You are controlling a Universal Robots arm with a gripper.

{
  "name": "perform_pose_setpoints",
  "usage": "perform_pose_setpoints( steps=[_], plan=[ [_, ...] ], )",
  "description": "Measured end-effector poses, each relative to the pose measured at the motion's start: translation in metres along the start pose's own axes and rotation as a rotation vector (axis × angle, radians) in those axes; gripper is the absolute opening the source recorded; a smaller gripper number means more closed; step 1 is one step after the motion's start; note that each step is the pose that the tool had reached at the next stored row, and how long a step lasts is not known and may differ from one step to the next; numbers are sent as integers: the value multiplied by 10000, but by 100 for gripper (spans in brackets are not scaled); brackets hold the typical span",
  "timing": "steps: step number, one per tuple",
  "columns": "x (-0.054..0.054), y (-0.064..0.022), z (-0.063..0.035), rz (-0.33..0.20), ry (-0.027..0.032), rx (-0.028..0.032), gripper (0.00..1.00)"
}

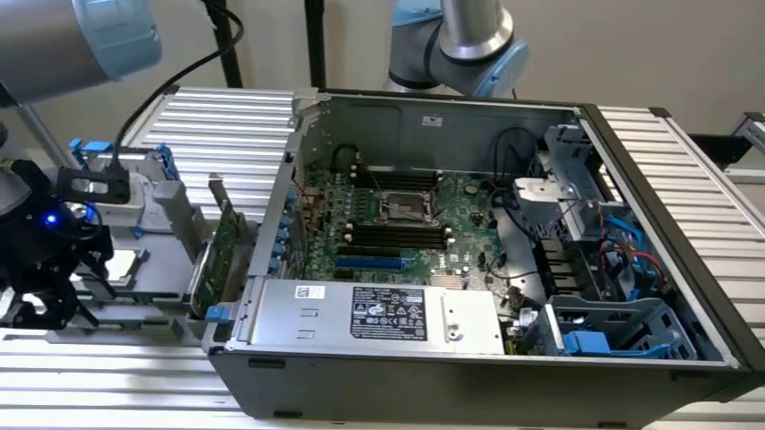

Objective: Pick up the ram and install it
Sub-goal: 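Pick up the ram and move it above insertion slot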

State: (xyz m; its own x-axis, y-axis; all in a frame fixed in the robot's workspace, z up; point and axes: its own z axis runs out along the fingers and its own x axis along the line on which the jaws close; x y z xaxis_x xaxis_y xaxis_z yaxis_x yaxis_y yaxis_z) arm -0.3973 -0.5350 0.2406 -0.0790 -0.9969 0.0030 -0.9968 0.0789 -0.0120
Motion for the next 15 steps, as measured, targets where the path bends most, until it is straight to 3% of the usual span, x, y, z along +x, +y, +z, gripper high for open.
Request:
perform_pose_setpoints(
  steps=[15],
  plan=[
    [-81, 16, 273, -183, -7, 37, 100]
  ],
)
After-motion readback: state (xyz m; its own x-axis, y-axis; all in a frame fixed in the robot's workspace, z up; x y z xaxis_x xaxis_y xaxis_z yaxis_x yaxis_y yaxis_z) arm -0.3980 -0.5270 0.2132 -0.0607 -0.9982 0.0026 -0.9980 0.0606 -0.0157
